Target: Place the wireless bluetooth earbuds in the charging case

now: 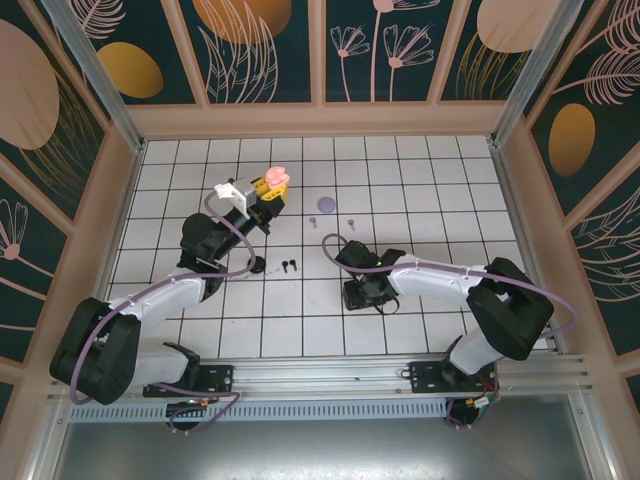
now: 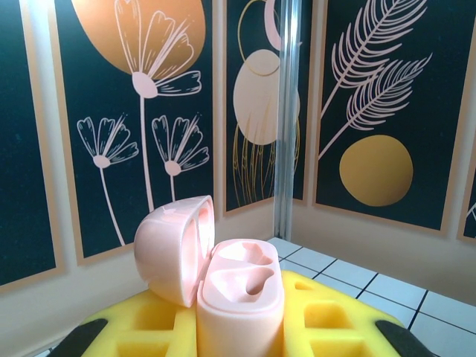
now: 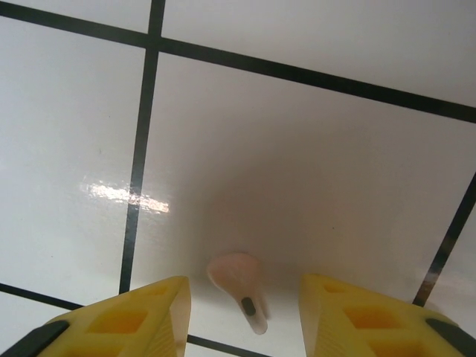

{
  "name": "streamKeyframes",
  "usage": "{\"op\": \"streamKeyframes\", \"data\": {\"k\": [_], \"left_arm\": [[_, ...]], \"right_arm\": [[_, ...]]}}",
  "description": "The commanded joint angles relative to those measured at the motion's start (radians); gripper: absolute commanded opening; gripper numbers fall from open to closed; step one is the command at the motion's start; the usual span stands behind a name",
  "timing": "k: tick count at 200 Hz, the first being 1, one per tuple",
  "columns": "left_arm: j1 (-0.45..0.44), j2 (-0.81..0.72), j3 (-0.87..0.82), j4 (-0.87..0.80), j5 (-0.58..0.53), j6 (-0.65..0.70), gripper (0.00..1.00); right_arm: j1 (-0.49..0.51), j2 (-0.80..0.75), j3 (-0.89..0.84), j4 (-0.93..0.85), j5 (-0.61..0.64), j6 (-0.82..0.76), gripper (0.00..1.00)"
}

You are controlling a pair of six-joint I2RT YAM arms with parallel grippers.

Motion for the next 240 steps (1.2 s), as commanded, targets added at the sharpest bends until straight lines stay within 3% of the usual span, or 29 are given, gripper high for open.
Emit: {"op": "streamKeyframes", "data": {"k": [1,240], "left_arm": [[-0.006,-0.017,-0.009,0.047,0.007,0.018,0.00],[-0.007,-0.022,0.000,0.015,0.004,0.023,0.00]], "right_arm": [[0.010,0.019,0.037,-0.014,0.030,-0.015,0.42],[0.032,0.074,0.029,-0.014,0.044,-0.020,0.31]]}}
